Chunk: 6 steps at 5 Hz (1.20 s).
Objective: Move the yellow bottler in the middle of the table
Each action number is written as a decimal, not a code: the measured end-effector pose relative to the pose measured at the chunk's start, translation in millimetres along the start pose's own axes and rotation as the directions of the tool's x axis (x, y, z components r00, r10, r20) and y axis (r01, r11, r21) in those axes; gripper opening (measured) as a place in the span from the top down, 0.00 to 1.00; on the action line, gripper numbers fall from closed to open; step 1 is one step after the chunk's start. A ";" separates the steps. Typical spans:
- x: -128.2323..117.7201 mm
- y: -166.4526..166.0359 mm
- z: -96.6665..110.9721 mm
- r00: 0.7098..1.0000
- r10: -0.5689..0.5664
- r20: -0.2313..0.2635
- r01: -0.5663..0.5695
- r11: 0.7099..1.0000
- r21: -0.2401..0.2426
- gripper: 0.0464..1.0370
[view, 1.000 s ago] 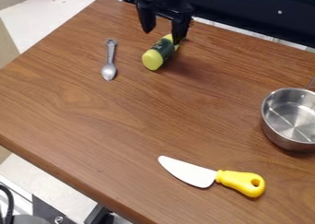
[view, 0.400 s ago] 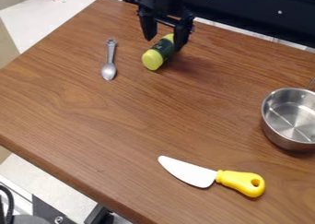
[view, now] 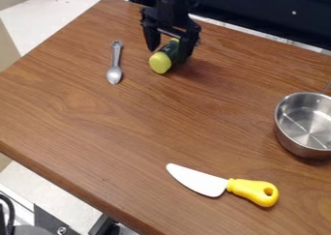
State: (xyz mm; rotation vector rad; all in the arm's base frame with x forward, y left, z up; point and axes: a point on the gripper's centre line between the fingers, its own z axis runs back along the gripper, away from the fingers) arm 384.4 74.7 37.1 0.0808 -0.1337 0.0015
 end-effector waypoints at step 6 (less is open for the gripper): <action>-29.5 -29.8 -14.3 0.997 -0.071 -0.002 0.071 0.997 0.015 0.41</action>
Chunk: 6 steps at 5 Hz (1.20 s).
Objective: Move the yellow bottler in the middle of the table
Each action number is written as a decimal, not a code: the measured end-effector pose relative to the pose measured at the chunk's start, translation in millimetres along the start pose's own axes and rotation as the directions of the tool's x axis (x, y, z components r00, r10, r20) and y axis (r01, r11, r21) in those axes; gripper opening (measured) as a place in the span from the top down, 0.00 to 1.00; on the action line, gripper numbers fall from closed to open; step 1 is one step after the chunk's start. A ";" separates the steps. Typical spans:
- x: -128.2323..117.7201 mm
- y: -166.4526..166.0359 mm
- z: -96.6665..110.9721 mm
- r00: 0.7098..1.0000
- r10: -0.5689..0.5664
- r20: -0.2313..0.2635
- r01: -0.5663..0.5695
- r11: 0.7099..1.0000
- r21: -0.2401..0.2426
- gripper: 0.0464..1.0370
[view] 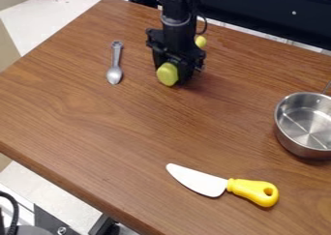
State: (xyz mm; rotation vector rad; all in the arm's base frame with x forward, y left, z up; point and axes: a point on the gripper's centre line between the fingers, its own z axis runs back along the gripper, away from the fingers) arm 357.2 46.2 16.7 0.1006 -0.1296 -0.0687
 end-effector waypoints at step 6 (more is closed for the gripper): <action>-105.4 10.4 16.5 0.988 -0.133 -0.078 0.122 0.984 -0.130 0.41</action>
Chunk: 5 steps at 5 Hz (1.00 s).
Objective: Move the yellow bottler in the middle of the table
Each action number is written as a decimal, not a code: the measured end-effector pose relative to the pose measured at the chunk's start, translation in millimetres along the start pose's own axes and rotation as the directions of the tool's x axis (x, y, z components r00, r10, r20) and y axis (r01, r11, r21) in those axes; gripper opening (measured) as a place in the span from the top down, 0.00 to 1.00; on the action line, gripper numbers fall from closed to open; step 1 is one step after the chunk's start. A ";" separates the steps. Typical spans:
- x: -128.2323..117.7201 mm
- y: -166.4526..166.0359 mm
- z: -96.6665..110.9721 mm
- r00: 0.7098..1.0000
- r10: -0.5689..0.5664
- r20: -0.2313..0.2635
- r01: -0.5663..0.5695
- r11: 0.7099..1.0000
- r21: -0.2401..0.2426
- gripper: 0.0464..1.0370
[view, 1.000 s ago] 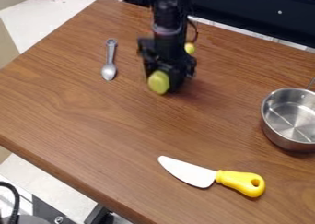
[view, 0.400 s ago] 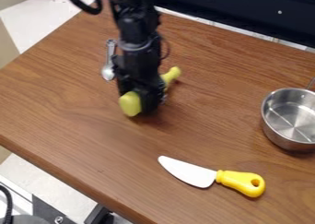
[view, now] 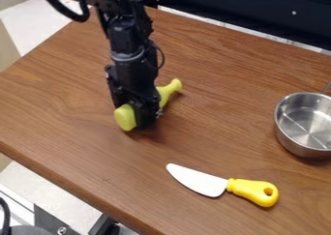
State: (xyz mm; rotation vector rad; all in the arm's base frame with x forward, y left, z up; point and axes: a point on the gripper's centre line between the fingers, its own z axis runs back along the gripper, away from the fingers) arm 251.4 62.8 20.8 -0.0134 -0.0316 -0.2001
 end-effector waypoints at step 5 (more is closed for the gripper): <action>-13.3 -19.1 -3.5 0.997 0.080 0.006 -0.080 0.997 -0.001 0.11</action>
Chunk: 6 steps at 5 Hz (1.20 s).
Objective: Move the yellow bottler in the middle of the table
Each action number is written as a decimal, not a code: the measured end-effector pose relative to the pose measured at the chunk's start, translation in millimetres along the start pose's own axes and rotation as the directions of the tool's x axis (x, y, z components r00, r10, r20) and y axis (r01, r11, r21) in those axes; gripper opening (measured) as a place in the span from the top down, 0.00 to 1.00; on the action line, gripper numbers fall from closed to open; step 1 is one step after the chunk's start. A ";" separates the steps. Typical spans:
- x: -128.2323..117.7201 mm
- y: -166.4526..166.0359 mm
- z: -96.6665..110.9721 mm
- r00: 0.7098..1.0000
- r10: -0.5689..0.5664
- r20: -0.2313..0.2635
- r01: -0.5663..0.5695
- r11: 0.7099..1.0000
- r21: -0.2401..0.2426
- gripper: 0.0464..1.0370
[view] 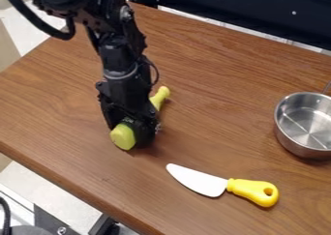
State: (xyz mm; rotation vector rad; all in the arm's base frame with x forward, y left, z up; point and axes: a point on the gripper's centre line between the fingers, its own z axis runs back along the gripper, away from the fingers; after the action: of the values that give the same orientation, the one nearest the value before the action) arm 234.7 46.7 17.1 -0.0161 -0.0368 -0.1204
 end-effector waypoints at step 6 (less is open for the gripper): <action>45.5 -12.0 58.6 0.988 0.044 0.146 -0.043 0.999 -0.009 0.04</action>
State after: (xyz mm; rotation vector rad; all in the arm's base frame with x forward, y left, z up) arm 276.3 30.4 77.5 -0.0312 -0.1821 -0.0756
